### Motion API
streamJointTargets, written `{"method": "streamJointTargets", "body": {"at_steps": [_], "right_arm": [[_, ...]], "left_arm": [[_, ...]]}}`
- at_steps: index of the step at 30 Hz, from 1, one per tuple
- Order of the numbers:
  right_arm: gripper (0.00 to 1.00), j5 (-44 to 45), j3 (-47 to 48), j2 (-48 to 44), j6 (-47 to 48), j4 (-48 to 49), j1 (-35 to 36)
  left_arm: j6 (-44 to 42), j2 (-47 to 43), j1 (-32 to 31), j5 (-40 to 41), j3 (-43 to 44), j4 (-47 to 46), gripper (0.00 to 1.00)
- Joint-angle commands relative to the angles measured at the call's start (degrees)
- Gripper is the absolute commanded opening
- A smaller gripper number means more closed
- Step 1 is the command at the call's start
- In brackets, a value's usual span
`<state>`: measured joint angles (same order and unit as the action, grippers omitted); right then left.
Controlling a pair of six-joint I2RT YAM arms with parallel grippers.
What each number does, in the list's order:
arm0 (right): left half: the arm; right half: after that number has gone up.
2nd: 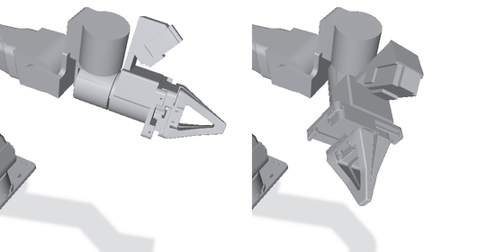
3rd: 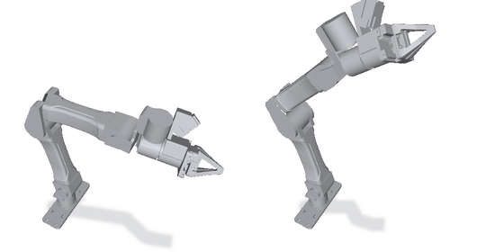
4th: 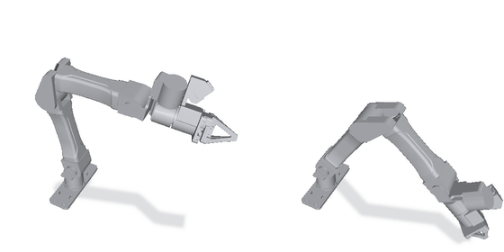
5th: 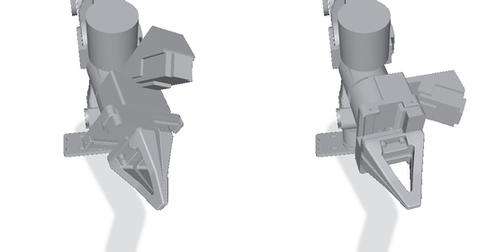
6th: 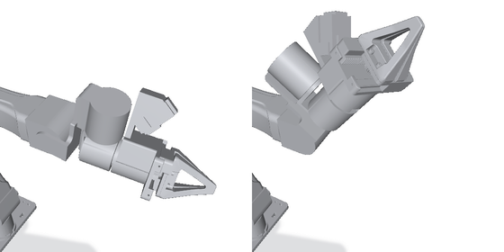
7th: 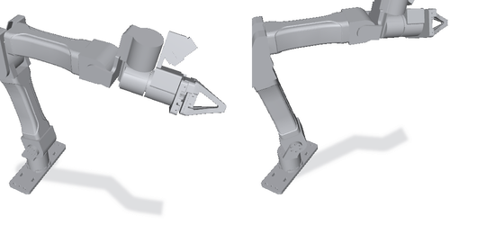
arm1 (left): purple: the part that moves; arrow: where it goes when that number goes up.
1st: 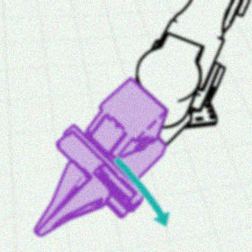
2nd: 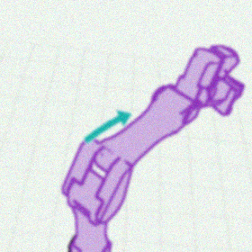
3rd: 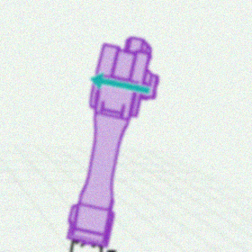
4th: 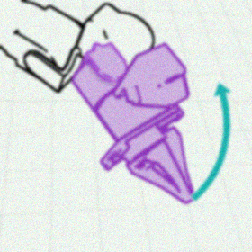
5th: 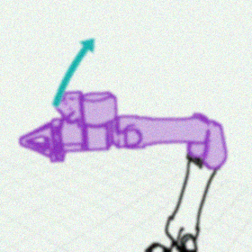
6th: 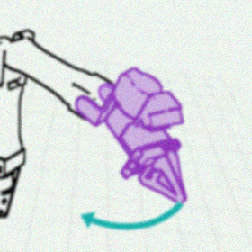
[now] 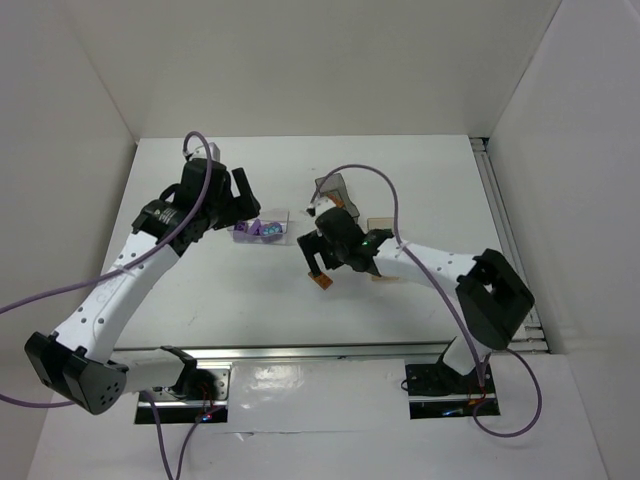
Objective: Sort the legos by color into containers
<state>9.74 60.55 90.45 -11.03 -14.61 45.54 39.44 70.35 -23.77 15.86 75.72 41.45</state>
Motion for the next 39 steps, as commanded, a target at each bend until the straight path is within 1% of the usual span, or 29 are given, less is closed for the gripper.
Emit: {"method": "streamJointTargets", "body": {"at_steps": [1,3,6,10,11,13,14,15,16,18,21,26,27,29,32,36,37,39], "right_arm": [[0.95,-2.4,-1.8,4.4,1.2,0.9,1.4],[0.95,-3.6,-1.8,6.1,2.3,0.9,1.4],[0.91,-4.6,-0.5,9.2,3.0,0.4,1.9],[0.74,-4.6,0.9,12.7,3.6,0.4,1.9],[0.66,-4.0,0.9,13.3,3.6,0.4,2.4],[0.56,-4.0,1.4,14.0,3.6,0.4,2.4],[0.5,-2.8,1.4,14.0,3.6,-0.1,3.0],[0.33,-1.8,1.9,14.0,2.9,-0.2,3.5],[0.26,-1.0,1.9,14.0,2.9,-0.8,3.5],[0.2,2.1,3.2,12.0,1.5,-1.6,3.5],[0.2,6.9,5.2,8.2,1.0,-2.9,3.5],[0.2,11.8,11.8,6.2,-0.8,-7.4,-0.8],[0.22,13.5,13.1,6.2,-0.8,-7.4,-2.5],[0.29,14.1,14.2,6.2,-1.9,-6.5,-4.4],[0.29,13.5,17.3,8.5,-1.9,-5.3,-7.6],[0.29,12.7,24.5,15.1,-2.4,-5.9,-10.7],[0.29,12.7,27.5,18.1,-1.7,-6.6,-11.5],[0.29,12.7,30.0,20.9,-1.7,-6.6,-12.2]], "left_arm": [[0.9,-1.8,0.4,-0.3,-0.3,-0.1,0.96],[0.9,-1.8,0.4,-0.3,-0.3,-0.1,0.96],[0.9,-1.8,0.4,-0.3,-0.3,-0.1,0.96],[0.9,-1.8,0.4,-0.3,-0.8,-0.1,0.96],[0.9,-1.8,0.4,-0.3,-0.8,-0.1,0.96],[0.9,-1.8,0.4,-0.3,-0.8,-0.1,0.96],[0.9,-1.8,0.4,-0.3,-0.8,-0.1,0.96],[0.9,-1.8,0.4,-0.3,-0.8,-0.1,0.96],[0.9,-1.8,0.4,-0.3,-0.8,-0.1,0.96],[0.9,-1.8,0.4,0.2,-0.8,-0.1,0.96],[0.9,-1.8,0.4,0.2,-1.4,-0.1,0.96],[0.9,-1.8,0.4,0.2,-1.9,-0.1,0.96],[0.9,-1.8,0.4,-0.4,-1.9,-0.1,0.96],[0.9,-1.8,0.4,-0.4,-1.9,-0.1,0.96],[0.9,-1.8,0.9,-0.9,-1.9,-0.1,0.96],[0.9,-1.8,0.9,-0.9,-2.4,-0.1,0.96],[0.9,-1.8,0.9,-0.9,-2.4,-0.1,0.96],[0.9,-1.8,0.9,-0.9,-2.9,-0.1,0.96]]}}
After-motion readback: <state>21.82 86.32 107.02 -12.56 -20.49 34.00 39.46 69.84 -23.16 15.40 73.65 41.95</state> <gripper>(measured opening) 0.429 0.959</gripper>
